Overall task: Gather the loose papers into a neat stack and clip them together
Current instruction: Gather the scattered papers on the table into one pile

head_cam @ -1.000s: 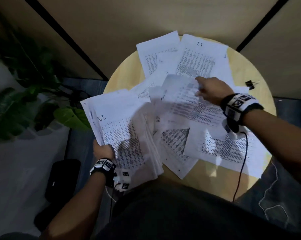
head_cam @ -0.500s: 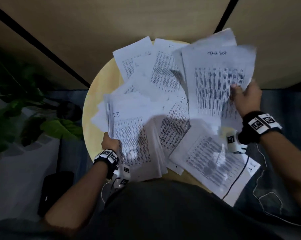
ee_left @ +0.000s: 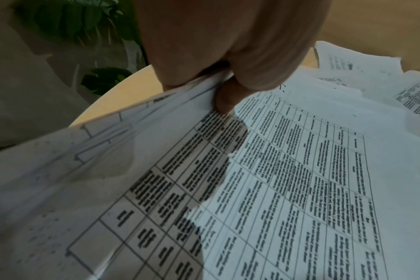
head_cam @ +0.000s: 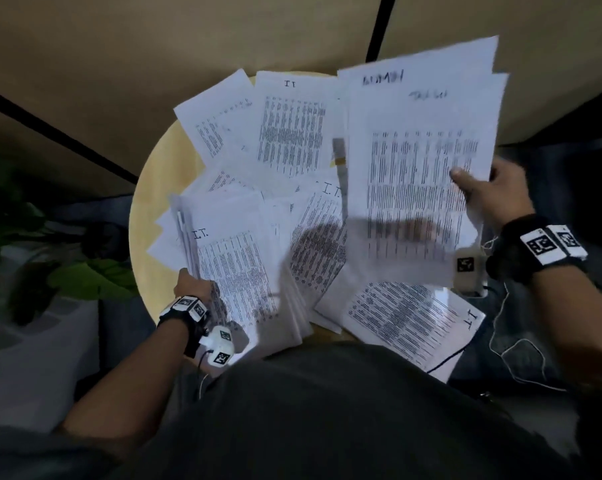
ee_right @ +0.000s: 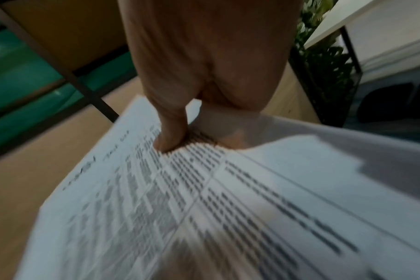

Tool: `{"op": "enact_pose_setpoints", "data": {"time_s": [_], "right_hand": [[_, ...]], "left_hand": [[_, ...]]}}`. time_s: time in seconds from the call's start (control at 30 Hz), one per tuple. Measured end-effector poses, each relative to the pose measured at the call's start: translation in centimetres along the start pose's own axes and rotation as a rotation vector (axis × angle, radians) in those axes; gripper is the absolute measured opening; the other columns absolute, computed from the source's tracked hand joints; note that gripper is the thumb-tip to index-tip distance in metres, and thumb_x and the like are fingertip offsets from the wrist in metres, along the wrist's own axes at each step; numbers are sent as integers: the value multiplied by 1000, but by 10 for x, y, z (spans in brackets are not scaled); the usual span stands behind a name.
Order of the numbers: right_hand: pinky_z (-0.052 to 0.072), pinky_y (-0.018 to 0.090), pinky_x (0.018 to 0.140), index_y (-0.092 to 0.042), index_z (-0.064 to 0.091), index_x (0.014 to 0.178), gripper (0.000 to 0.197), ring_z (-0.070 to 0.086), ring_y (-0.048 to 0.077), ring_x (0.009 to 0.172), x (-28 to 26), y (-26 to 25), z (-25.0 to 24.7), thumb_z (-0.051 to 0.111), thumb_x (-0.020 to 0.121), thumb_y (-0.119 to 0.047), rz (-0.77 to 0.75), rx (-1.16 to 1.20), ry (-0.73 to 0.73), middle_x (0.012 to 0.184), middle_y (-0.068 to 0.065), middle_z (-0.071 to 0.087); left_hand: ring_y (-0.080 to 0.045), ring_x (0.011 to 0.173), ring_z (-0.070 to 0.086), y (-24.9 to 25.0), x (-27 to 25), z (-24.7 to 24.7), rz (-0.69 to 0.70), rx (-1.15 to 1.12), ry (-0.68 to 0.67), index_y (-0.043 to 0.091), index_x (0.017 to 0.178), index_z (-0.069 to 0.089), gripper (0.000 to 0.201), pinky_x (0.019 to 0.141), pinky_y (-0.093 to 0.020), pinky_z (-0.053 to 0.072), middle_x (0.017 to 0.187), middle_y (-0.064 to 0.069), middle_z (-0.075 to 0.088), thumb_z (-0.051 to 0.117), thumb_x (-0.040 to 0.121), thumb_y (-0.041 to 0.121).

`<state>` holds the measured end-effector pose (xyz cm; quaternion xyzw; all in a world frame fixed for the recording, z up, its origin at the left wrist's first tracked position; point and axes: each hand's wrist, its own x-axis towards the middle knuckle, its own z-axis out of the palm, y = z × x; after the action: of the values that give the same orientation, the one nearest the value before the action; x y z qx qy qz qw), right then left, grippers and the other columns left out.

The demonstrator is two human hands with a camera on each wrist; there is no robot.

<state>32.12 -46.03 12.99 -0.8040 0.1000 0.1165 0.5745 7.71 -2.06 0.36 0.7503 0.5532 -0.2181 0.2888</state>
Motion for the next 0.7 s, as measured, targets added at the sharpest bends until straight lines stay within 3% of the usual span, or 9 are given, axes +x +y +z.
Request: {"op": "enact_pose_setpoints", "data": {"time_s": [0.03, 0.1, 0.2, 0.3, 0.37, 0.43, 0.47, 0.63, 0.7], "right_hand": [[56, 18, 68, -8, 68, 107, 27, 69, -2, 76, -6, 9, -3, 74, 83, -20, 48, -145, -61, 102, 5, 69], [47, 23, 59, -1, 66, 107, 28, 64, 13, 72, -19, 37, -4, 71, 85, -19, 61, -491, -202, 95, 10, 65], [43, 35, 70, 2, 68, 101, 33, 63, 35, 89, -41, 81, 11, 71, 83, -25, 121, -923, -421, 98, 22, 67], [49, 42, 85, 1, 62, 115, 58, 58, 41, 109, -61, 126, 28, 73, 72, -38, 169, -952, -421, 117, 25, 58], [44, 48, 98, -11, 55, 128, 65, 47, 40, 121, -75, 146, 39, 71, 73, -43, 199, -1033, -417, 133, 17, 44], [43, 49, 98, -17, 58, 125, 53, 42, 38, 122, -84, 160, 46, 72, 77, -37, 176, -1181, -412, 135, 14, 39], [44, 47, 95, -17, 60, 122, 50, 43, 37, 119, -86, 164, 48, 72, 78, -36, 157, -1249, -398, 131, 14, 41], [50, 41, 83, -15, 61, 116, 40, 60, 36, 100, -84, 171, 52, 67, 80, -30, 67, -1269, -437, 110, 14, 58], [50, 42, 77, -8, 60, 111, 32, 63, 40, 94, -81, 160, 56, 66, 82, -21, 68, -1124, -394, 109, 16, 58]], "left_hand": [[-43, 101, 56, 1, -1, 0, 10, 9, 0, -3, 141, 32, 53, 66, -33, 40, 131, -28, 50, 50, 91, 2], [-44, 109, 55, 3, -3, 0, 17, 18, 9, -4, 141, 31, 54, 72, -33, 39, 133, -29, 49, 49, 91, 2], [-44, 115, 53, 4, -9, 0, 24, 17, 28, -1, 146, 26, 56, 76, -31, 38, 136, -28, 46, 46, 93, 2], [-42, 114, 54, 3, -18, 0, 52, -11, 34, 2, 148, 22, 58, 76, -30, 37, 138, -27, 45, 44, 95, 3], [-36, 100, 56, 2, -24, 0, 77, -19, 29, 3, 150, 20, 60, 72, -28, 37, 140, -26, 43, 44, 95, 2], [-27, 75, 49, 0, -29, 0, 95, -30, 20, 5, 150, 19, 60, 60, -28, 38, 140, -27, 43, 43, 95, 2], [-26, 68, 47, 0, -30, 0, 100, -32, 16, 5, 149, 20, 59, 60, -28, 39, 139, -27, 44, 43, 95, 2], [-37, 106, 57, -3, -35, -1, 89, -37, 0, 4, 149, 19, 59, 73, -35, 45, 144, -26, 39, 43, 95, 1], [-40, 126, 47, -4, -33, -1, 69, -48, 4, 4, 149, 19, 58, 93, -42, 46, 147, -26, 37, 41, 95, 2]]}}
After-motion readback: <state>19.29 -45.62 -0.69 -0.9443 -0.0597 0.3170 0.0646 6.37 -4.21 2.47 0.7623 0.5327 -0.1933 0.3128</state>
